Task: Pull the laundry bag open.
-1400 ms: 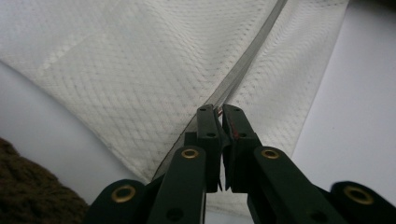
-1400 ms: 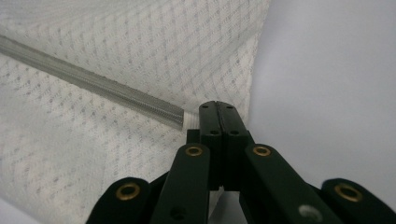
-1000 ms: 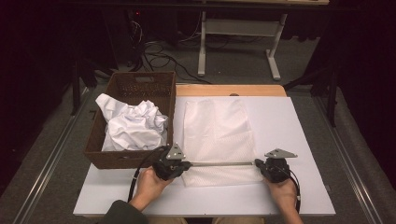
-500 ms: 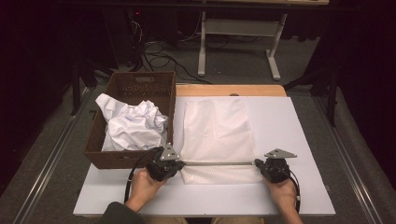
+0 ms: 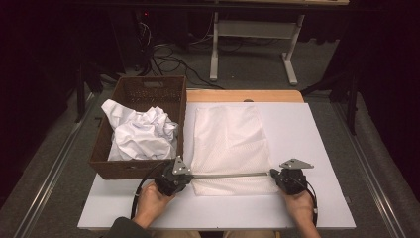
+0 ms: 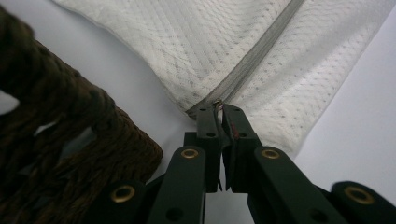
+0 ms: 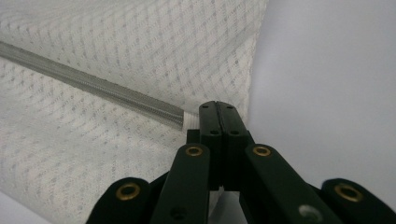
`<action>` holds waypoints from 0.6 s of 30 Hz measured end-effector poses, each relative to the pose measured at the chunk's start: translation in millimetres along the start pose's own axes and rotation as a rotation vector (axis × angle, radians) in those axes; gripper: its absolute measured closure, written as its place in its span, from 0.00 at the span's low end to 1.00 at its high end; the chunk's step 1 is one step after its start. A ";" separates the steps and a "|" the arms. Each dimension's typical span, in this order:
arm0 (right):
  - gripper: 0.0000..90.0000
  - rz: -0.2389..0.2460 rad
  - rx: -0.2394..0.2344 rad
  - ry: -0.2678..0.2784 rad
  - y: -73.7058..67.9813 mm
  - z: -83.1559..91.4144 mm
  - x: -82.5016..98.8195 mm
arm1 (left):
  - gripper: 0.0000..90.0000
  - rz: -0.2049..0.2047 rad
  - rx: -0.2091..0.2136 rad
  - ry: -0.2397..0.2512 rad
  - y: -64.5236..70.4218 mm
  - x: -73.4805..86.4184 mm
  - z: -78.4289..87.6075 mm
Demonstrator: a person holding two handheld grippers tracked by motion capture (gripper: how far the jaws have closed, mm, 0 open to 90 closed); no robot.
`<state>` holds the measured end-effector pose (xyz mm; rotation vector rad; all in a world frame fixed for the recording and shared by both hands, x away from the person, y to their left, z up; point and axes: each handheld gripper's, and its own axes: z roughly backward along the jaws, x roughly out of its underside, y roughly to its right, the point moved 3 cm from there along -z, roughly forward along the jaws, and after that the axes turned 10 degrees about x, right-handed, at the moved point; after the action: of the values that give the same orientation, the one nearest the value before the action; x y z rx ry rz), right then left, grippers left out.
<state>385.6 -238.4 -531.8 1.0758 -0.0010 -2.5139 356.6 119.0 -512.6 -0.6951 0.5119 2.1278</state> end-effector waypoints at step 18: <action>0.87 -0.006 -0.016 0.040 1.1 6.3 3.4 | 0.89 0.030 0.065 -0.007 -3.8 4.8 -7.9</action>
<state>379.6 -241.6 -529.5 1.1208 0.0331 -2.4937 359.6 119.5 -522.1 -0.6474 0.5887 2.1304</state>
